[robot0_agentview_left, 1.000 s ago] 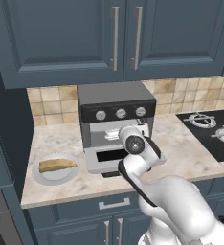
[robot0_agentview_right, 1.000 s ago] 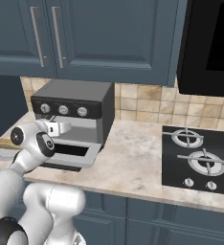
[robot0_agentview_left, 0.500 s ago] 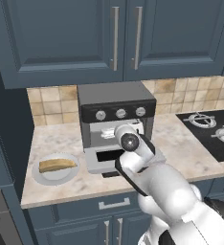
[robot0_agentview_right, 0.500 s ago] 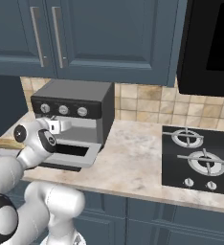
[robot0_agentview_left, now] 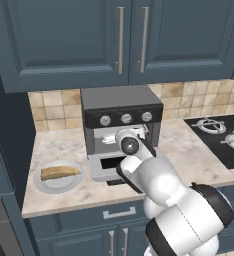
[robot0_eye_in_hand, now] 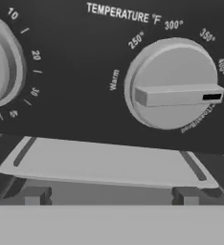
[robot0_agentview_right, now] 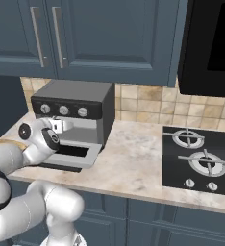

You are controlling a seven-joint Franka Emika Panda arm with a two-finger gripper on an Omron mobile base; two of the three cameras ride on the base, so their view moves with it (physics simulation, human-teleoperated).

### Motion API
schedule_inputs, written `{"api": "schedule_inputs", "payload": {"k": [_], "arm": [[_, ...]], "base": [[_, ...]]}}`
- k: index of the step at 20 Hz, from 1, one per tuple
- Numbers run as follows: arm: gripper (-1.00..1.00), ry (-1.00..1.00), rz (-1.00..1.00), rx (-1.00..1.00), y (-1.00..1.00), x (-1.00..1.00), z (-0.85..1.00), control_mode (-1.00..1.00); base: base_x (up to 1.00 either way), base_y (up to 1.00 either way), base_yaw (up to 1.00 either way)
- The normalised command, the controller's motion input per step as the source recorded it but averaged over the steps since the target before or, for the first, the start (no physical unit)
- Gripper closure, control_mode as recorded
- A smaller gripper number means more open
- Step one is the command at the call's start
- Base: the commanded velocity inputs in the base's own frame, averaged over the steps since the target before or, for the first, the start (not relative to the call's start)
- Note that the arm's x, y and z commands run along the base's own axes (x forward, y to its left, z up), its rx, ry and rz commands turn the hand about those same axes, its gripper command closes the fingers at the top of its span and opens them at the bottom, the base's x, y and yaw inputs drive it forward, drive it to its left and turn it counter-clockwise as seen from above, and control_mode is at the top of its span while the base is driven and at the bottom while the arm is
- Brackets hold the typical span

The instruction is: Pull the toaster oven rack outwards. Pick up the baguette from the plate and place it on the toaster oven rack. Close the toaster oven door fully and set the temperature to the lowest setting.

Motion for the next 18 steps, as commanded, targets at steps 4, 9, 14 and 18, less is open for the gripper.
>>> {"api": "schedule_inputs", "payload": {"k": [4, 9, 14, 18], "arm": [[-1.0, 0.0, 0.01, 0.0, 0.0, 0.19, -0.32, -1.0], [-1.0, 0.0, 0.0, 0.01, 0.0, 0.18, -0.13, -1.0], [-1.0, 0.0, 0.0, 0.04, 0.0, 0.23, 0.0, -1.0], [-1.0, 0.0, 0.0, 0.06, 0.0, 0.33, -0.01, -1.0]], "base": [[0.0, 0.0, 0.0], [0.0, 0.0, 0.0], [0.0, 0.0, 0.0], [0.0, 0.0, 0.0]]}}
